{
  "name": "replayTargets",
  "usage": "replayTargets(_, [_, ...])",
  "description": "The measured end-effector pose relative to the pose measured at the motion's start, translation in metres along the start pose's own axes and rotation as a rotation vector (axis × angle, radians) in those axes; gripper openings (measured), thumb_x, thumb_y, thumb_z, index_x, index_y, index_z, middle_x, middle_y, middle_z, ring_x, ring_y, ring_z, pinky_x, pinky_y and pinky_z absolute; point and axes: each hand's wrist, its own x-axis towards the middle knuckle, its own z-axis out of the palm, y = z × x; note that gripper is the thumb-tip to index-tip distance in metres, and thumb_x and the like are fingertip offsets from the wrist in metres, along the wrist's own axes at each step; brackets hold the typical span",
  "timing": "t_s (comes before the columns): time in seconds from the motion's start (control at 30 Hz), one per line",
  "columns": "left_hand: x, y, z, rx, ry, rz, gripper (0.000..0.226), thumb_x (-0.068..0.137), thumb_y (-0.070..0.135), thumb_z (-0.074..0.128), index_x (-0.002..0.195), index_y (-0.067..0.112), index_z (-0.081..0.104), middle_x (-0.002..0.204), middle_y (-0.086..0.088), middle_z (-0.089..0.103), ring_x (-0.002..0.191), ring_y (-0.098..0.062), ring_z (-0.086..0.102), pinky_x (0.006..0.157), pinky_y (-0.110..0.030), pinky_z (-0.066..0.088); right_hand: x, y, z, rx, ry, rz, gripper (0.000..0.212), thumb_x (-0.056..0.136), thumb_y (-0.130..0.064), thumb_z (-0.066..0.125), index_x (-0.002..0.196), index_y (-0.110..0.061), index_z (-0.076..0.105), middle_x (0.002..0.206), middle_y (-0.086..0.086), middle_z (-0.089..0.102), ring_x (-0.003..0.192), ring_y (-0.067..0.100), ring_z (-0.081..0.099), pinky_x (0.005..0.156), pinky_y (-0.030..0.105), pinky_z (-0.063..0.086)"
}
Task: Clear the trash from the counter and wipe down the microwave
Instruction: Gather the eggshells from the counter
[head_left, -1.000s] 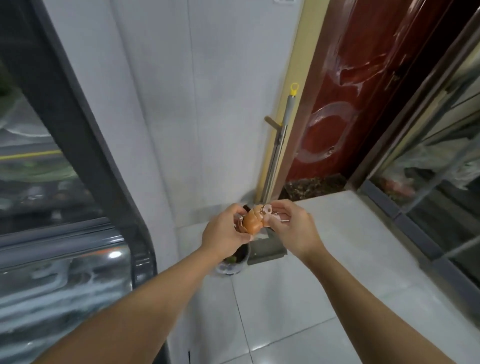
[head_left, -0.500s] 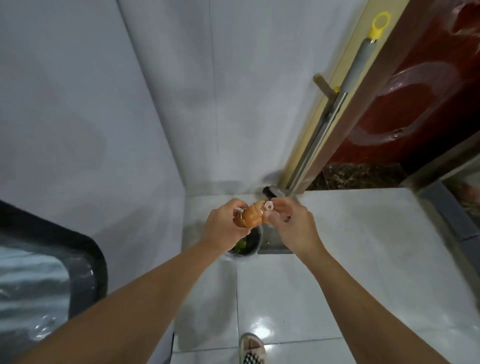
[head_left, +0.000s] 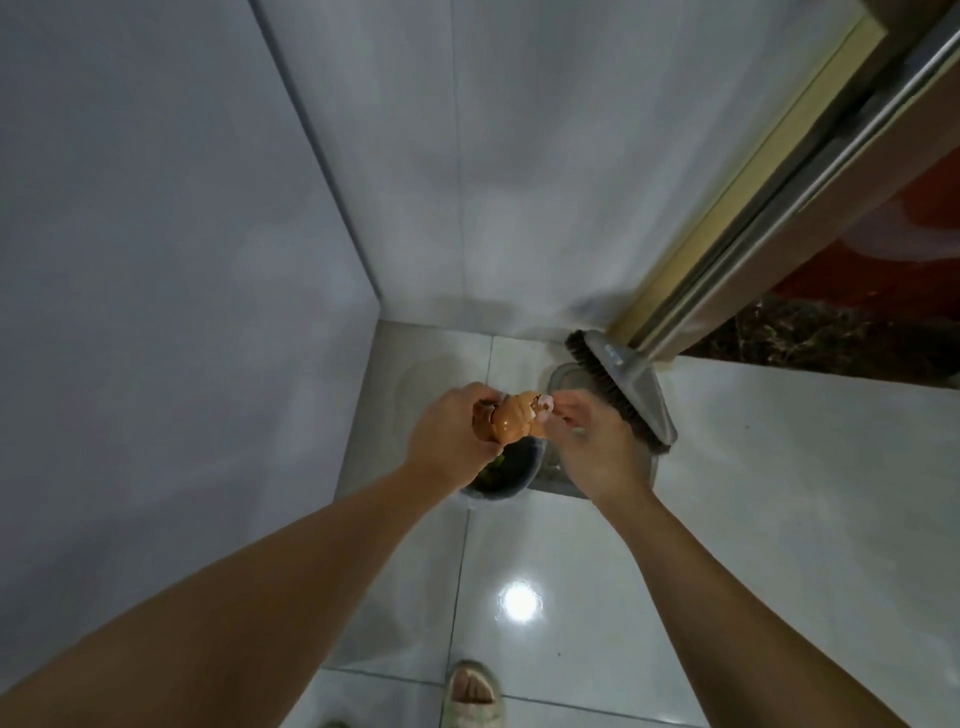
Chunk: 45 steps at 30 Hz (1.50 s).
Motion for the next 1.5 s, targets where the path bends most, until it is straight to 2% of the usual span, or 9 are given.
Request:
replayTargets(0.13, [0.02,-0.024,0.024,-0.052,-0.019,-0.096,0.041,0.077,0.016,0.074,0.114,0.019,0.057,0.107,0.002,0.065,0.093,-0.015,0.062,0.085,-0.027,0.05,0.034,0.03,0.026,0.021,-0.028,0.039,0.026,0.091,-0.022,0.06,0.115,-0.013,0.059,0.105,-0.002,0.062,0.101,0.013,0.058,0.069,0.012,0.039])
replayTargets(0.3, [0.021,-0.049,0.036,0.015,-0.131,-0.208,0.066,0.078,0.011,0.072,0.136,0.015,0.041,0.131,-0.004,0.053,0.115,-0.024,0.055,0.098,-0.035,0.046,0.05,0.06,0.045,-0.014,-0.168,0.178,0.053,0.096,-0.025,0.051,0.144,-0.016,0.03,0.145,0.01,0.039,0.131,0.026,0.039,0.098,0.031,0.035])
replayTargets(0.47, [0.003,-0.052,0.024,0.01,-0.156,-0.242,0.072,0.078,0.017,0.074,0.139,0.017,0.037,0.137,-0.005,0.049,0.119,-0.023,0.052,0.099,-0.038,0.046,0.032,0.057,0.038,-0.01,-0.199,0.189,0.057,0.093,-0.025,0.056,0.144,-0.018,0.032,0.145,0.008,0.039,0.133,0.026,0.038,0.102,0.033,0.034])
replayTargets(0.77, [-0.031,0.01,-0.041,-0.049,-0.09,-0.239,0.061,0.08,0.02,0.073,0.133,0.017,0.044,0.124,-0.007,0.056,0.113,-0.023,0.055,0.097,-0.033,0.045,-0.009,-0.017,-0.01,-0.042,-0.186,0.144,0.066,0.088,-0.031,0.063,0.144,-0.02,0.03,0.144,0.008,0.039,0.129,0.027,0.042,0.097,0.035,0.044])
replayTargets(0.83, [-0.043,0.027,-0.059,-0.067,-0.075,-0.236,0.063,0.08,0.023,0.073,0.134,0.019,0.042,0.126,-0.007,0.054,0.114,-0.022,0.054,0.097,-0.03,0.044,-0.023,-0.037,-0.021,-0.07,-0.178,0.106,0.067,0.089,-0.032,0.063,0.145,-0.019,0.03,0.147,0.006,0.037,0.132,0.025,0.04,0.097,0.031,0.04])
replayTargets(0.97, [-0.07,0.053,-0.095,-0.085,-0.042,-0.228,0.061,0.08,0.026,0.072,0.133,0.021,0.042,0.126,-0.005,0.053,0.112,-0.019,0.053,0.089,-0.024,0.041,-0.05,-0.075,-0.041,-0.089,-0.187,0.047,0.069,0.088,-0.03,0.064,0.146,-0.017,0.027,0.15,0.004,0.033,0.137,0.023,0.034,0.112,0.038,0.031])
replayTargets(1.07, [-0.091,0.069,-0.122,-0.098,-0.005,-0.212,0.06,0.081,0.026,0.072,0.133,0.02,0.043,0.124,-0.004,0.053,0.11,-0.018,0.053,0.085,-0.021,0.04,-0.073,-0.098,-0.053,-0.054,-0.175,0.023,0.069,0.087,-0.03,0.066,0.144,-0.017,0.03,0.149,0.003,0.035,0.135,0.023,0.035,0.111,0.04,0.033])
replayTargets(1.23, [-0.131,0.089,-0.159,-0.12,0.063,-0.194,0.058,0.078,0.03,0.074,0.128,0.021,0.046,0.121,-0.003,0.056,0.11,-0.019,0.054,0.094,-0.026,0.041,-0.118,-0.131,-0.064,-0.062,-0.131,-0.03,0.07,0.086,-0.029,0.066,0.144,-0.015,0.03,0.149,0.007,0.034,0.136,0.023,0.035,0.111,0.04,0.033])
replayTargets(1.5, [-0.221,0.099,-0.199,-0.181,0.102,-0.113,0.058,0.08,0.028,0.073,0.13,0.02,0.046,0.122,-0.004,0.056,0.096,-0.015,0.055,0.084,-0.023,0.044,-0.213,-0.165,-0.061,-0.106,-0.084,-0.097,0.072,0.087,-0.032,0.064,0.146,-0.016,0.026,0.149,0.007,0.034,0.135,0.024,0.036,0.11,0.038,0.033])
